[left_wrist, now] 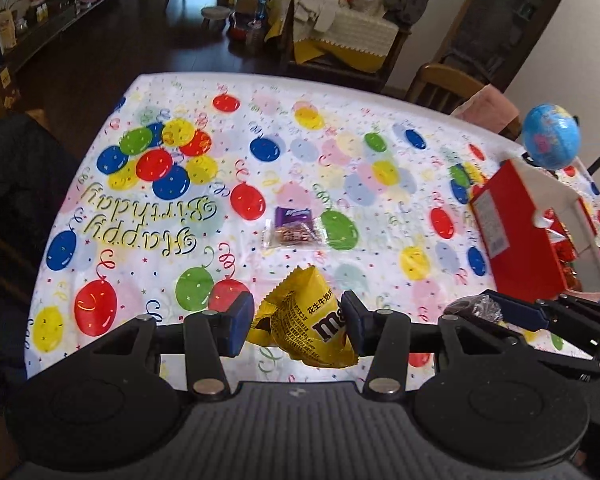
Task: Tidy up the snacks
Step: 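Carry the M&M bag with the left tool while the right tool carries the foil candy over the box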
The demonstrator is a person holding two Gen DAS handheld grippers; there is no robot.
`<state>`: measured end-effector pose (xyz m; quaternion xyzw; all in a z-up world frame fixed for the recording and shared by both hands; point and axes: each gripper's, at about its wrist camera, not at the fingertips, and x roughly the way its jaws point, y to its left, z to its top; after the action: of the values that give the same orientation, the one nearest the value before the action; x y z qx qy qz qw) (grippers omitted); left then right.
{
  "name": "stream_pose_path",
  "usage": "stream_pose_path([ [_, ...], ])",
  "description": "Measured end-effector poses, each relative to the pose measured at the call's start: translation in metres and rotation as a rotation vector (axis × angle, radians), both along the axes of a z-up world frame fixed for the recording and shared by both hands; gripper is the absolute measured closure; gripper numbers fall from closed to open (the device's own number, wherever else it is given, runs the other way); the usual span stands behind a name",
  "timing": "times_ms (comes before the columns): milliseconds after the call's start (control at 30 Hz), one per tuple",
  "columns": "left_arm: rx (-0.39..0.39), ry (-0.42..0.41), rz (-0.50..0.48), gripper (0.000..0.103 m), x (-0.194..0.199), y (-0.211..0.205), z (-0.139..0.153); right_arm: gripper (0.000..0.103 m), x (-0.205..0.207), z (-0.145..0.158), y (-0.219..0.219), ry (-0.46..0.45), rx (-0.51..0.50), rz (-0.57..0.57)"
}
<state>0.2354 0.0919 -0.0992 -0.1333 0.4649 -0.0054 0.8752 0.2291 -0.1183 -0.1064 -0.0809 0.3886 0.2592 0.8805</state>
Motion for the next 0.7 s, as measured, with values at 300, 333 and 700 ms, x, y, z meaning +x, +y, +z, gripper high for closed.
stream_pose_path([
  [300, 0.000, -0.073, -0.050, 0.056, -0.029, -0.012, 0.034, 0.071, -0.034, 0.034, -0.025, -0.055, 0.018, -0.074],
  [333, -0.001, -0.079, -0.058, 0.056, -0.031, -0.014, 0.038, 0.071, -0.037, 0.037, -0.029, -0.054, 0.029, -0.084],
  [700, 0.026, -0.144, -0.169, 0.056, -0.041, -0.057, 0.073, 0.071, -0.058, 0.069, -0.066, -0.112, 0.023, -0.185],
])
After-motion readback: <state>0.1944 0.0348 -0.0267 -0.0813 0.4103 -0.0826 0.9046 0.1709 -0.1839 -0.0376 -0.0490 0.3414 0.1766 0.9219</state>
